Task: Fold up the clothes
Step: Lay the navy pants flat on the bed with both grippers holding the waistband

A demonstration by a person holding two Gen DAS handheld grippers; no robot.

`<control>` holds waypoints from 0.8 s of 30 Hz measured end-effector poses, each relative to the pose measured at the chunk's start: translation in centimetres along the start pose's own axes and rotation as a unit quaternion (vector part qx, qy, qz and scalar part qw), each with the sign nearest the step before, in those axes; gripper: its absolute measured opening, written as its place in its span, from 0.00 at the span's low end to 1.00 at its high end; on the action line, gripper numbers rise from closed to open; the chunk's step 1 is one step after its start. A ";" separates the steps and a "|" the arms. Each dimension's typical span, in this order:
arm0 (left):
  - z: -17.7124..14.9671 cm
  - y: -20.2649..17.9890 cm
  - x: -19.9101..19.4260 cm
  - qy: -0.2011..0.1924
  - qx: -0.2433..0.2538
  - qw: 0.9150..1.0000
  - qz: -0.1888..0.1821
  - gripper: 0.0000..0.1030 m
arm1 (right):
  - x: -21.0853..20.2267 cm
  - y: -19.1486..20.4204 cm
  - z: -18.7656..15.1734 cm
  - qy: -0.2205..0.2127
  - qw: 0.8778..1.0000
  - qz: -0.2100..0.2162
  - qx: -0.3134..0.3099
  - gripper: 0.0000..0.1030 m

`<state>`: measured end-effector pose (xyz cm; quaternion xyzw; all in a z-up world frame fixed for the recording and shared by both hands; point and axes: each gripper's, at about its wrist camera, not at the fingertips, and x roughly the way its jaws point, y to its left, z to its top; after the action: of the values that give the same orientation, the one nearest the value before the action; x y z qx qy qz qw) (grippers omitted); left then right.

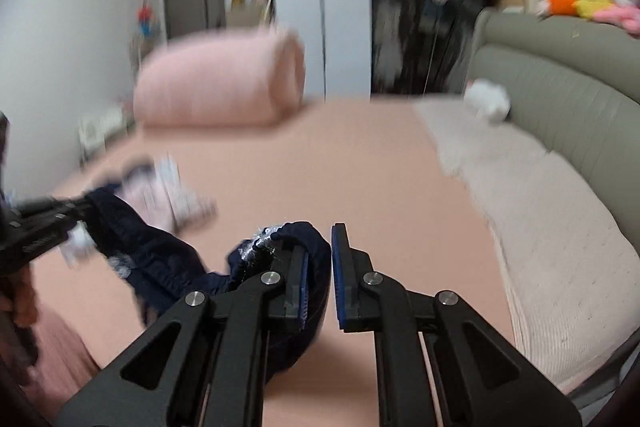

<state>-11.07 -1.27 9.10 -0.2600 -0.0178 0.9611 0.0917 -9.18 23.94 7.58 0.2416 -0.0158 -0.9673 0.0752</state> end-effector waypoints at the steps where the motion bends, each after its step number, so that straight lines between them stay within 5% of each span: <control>1: 0.8 0.0 -0.9 -0.016 0.007 1.000 0.001 0.03 | -1.6 -0.3 0.4 -0.027 0.999 0.003 0.019 0.09; 2: 1.3 -0.1 -1.6 -0.022 0.016 1.000 0.005 0.03 | -2.9 -0.5 0.5 -0.044 0.998 0.005 0.035 0.09; 4: 0.5 0.3 -1.9 -0.002 0.008 1.000 0.019 0.03 | -1.4 -0.5 -3.3 0.035 0.999 0.002 0.037 0.10; 7: -5.6 1.8 2.0 0.097 -0.036 0.995 0.006 0.03 | 0.9 -0.4 -9.0 0.152 0.988 -0.002 0.040 0.10; 12: -15.0 2.1 7.2 0.240 -0.076 0.968 -0.010 0.03 | 4.7 0.1 -19.2 0.349 0.937 0.005 0.026 0.12; 18: -18.3 3.1 8.9 0.268 -0.086 0.959 0.016 0.03 | 5.2 0.9 -19.7 0.342 0.939 0.022 -0.021 0.42; 22: -20.4 3.9 9.6 0.282 -0.108 0.952 0.041 0.10 | 4.9 1.5 -21.4 0.335 0.937 -0.054 -0.081 0.43; 24: -22.0 4.1 10.4 0.299 -0.123 0.946 0.038 0.40 | 5.9 2.4 -21.3 0.330 0.939 -0.031 -0.093 0.42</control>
<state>-9.49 -3.63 -15.35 -0.5449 -0.0980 0.8324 0.0237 -3.94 20.77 -13.81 0.5395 0.1076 -0.8323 0.0680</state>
